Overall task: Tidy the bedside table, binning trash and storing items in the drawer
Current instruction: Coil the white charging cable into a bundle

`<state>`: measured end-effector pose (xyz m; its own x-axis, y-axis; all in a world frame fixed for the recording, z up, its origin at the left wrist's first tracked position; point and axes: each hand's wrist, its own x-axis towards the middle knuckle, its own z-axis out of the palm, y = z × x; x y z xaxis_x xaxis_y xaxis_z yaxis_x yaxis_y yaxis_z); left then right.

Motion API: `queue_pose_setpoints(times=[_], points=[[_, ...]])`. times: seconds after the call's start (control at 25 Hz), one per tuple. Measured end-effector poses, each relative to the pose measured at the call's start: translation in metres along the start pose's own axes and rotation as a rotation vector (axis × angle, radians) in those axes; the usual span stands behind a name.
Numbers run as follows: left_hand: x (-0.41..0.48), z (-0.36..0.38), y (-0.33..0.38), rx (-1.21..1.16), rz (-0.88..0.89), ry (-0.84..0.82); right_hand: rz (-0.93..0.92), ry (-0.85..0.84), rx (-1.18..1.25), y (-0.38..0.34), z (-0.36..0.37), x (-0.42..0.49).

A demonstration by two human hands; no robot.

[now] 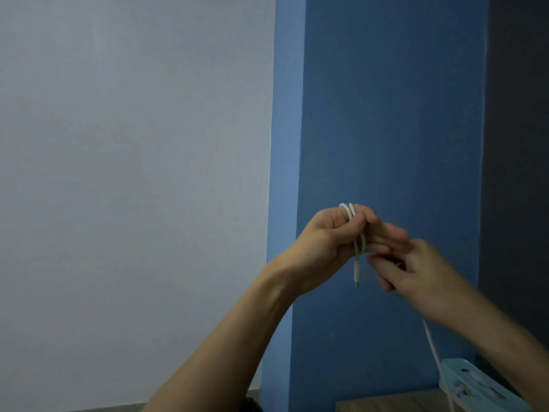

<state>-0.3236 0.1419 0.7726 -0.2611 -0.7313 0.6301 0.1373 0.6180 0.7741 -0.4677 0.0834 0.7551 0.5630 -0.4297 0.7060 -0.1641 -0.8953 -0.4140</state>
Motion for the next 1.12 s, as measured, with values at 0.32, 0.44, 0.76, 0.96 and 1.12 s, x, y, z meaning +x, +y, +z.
queue_pose_setpoints(times=[0.32, 0.44, 0.76, 0.96, 1.12], points=[[0.001, 0.001, 0.005, 0.089, 0.025, 0.053, -0.163, -0.248, -0.789, -0.033, -0.018, -0.021], [0.0, 0.002, 0.009, 0.028, -0.028, 0.025, -0.249, -0.23, -0.731, -0.038, -0.028, -0.02], [-0.01, 0.005, 0.005, 0.395, -0.139, -0.182, -0.441, 0.075, -0.488, -0.042, -0.054, -0.007], [-0.012, 0.007, 0.0, 0.226, -0.133, -0.292, -0.401, 0.156, -0.142, -0.032, -0.048, 0.008], [-0.01, 0.013, -0.006, 0.096, -0.061, -0.327, -0.315, 0.129, 0.196, -0.023, -0.043, 0.015]])
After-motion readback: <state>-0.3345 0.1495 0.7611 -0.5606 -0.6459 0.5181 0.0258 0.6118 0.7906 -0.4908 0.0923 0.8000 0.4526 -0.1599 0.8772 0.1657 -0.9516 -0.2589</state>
